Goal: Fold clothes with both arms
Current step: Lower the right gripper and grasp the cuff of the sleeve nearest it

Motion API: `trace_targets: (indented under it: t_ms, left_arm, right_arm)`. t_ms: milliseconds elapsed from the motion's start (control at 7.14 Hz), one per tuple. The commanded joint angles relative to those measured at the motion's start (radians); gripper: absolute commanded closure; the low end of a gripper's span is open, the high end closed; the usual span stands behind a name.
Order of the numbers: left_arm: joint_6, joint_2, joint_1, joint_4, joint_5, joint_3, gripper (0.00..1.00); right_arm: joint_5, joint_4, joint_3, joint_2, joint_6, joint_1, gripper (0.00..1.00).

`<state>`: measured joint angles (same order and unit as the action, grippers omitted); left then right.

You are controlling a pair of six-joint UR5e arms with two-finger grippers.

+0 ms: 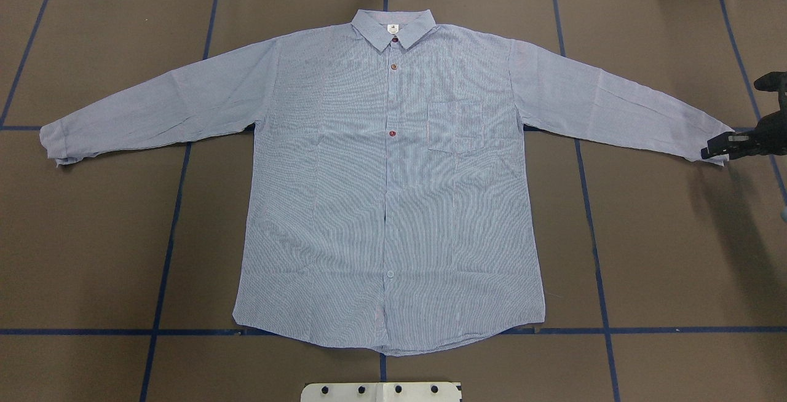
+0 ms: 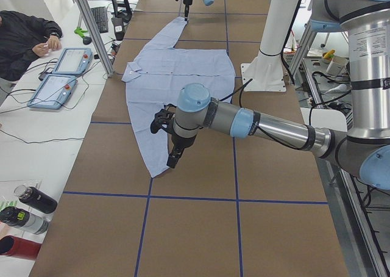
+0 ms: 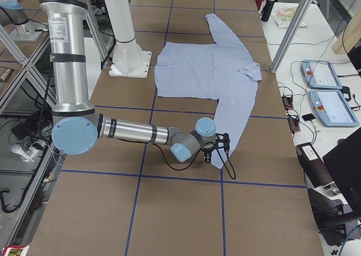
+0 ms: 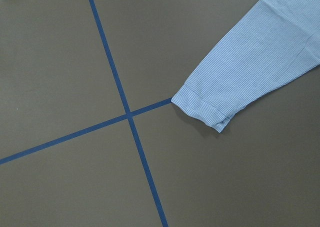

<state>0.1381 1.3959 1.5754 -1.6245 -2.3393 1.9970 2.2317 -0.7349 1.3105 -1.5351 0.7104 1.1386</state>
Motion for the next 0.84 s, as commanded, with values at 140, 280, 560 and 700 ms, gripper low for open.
trace_targets:
  t_ms: [140,280,560,700]
  left_arm:
    - [0.0,-0.002,0.0,0.0,0.0,0.0,0.0]
    - [0.0,-0.002,0.0,0.0,0.0,0.0,0.0]
    - [0.0,0.0,0.0,0.0,0.0,-0.001,0.0]
    - [0.0,-0.002,0.0,0.0,0.0,-0.001,0.0]
  right_arm:
    - [-0.009,0.0,-0.002,-0.007,0.0,-0.006,0.45]
    - [-0.009,-0.001,-0.004,-0.005,0.0,-0.008,0.58]
    - [-0.009,-0.001,-0.002,-0.005,0.001,-0.01,0.89]
    - [-0.007,-0.001,0.006,-0.005,0.02,-0.01,1.0]
